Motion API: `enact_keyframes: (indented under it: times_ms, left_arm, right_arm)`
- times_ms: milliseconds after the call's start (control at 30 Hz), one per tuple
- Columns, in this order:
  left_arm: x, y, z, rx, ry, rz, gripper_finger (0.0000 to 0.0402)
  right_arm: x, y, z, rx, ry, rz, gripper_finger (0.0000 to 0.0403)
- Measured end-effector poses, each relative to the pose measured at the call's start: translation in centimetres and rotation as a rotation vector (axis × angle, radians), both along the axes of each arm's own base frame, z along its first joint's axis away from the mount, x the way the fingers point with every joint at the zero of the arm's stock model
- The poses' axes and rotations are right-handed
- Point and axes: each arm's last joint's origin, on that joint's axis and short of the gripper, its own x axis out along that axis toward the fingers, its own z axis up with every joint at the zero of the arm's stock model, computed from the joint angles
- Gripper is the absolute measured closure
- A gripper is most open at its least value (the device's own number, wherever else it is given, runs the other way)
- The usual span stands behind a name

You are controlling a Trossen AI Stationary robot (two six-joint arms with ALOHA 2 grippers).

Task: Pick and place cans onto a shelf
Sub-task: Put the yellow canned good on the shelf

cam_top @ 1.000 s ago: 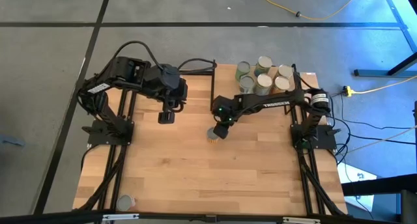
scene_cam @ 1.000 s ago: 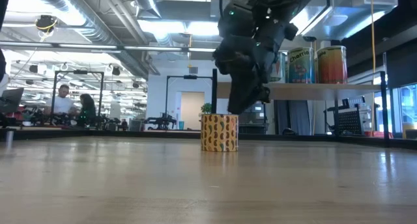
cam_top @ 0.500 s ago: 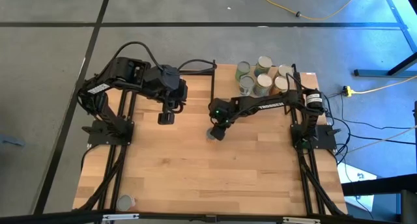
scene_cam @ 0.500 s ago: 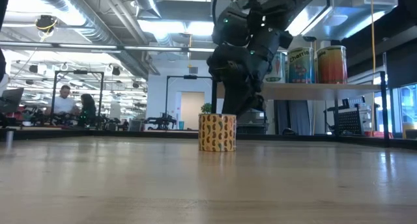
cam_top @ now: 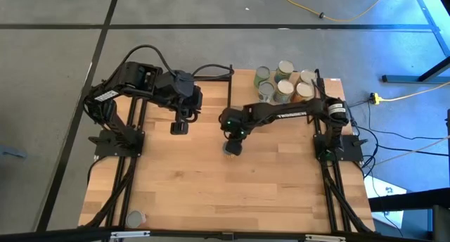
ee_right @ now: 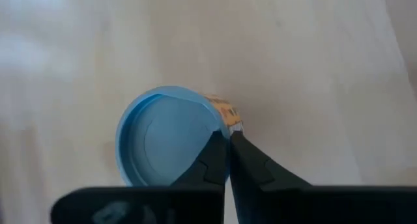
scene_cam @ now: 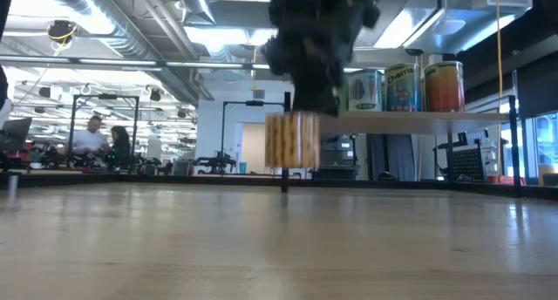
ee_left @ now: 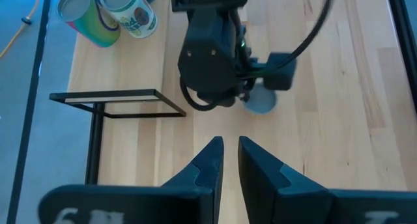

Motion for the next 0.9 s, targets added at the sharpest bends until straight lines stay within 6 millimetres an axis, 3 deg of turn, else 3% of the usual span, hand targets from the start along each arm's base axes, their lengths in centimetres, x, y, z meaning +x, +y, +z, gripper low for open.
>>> enact_keyframes:
  times_ms: [200, 400, 733, 900]
  left_arm:
    - [0.0, 0.0, 0.0, 0.0, 0.0, 0.0, 0.0362]
    - [0.0, 0.0, 0.0, -0.007, 0.0, -0.006, 0.0362]
    - [0.0, -0.1, 0.0, -0.024, 0.001, -0.02, 0.0362]
    - [0.0, -0.1, 0.0, -0.024, 0.001, -0.02, 0.0362]
  right_arm:
    - [0.7, 0.5, 5.7, 0.061, -0.035, 0.14, 0.0397]
    - [0.0, -0.1, 10.8, 0.039, -0.035, 0.191, 0.0397]
    - [-2.5, -5.4, 17.2, -0.131, -0.045, -0.012, 0.0397]
    - [-3.9, -9.7, 18.2, -0.172, -0.057, -0.143, 0.0397]
